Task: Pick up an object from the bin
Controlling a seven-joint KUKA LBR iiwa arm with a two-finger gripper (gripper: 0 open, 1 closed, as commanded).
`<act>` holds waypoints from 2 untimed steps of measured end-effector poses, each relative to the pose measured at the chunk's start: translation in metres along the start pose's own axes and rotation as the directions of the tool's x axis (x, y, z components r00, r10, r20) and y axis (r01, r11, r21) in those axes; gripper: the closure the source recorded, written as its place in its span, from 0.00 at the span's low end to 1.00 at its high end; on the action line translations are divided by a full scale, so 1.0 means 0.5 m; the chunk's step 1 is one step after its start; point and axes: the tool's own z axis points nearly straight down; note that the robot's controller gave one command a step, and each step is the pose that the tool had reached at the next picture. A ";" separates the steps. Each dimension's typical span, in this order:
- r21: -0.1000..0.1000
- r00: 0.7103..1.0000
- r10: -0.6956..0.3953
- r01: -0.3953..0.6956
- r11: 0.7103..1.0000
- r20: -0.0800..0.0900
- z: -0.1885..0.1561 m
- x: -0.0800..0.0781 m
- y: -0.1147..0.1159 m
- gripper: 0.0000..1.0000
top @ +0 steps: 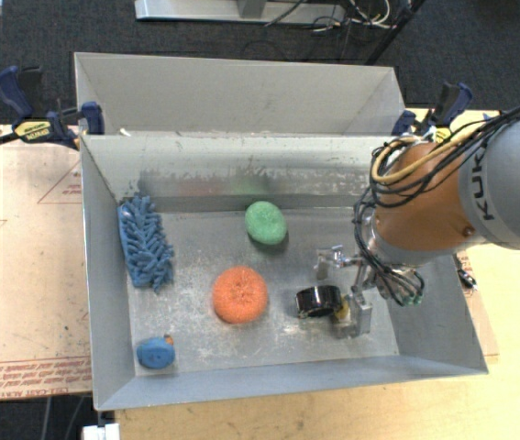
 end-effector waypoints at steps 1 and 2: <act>0.006 0.978 0.210 -0.210 0.978 -0.004 0.021 0.094 0.085 1.00; 0.007 0.977 0.211 -0.211 0.977 -0.003 0.021 0.094 0.085 1.00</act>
Offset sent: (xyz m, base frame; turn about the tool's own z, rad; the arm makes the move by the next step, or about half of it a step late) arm 0.0000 0.0000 0.0000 0.0000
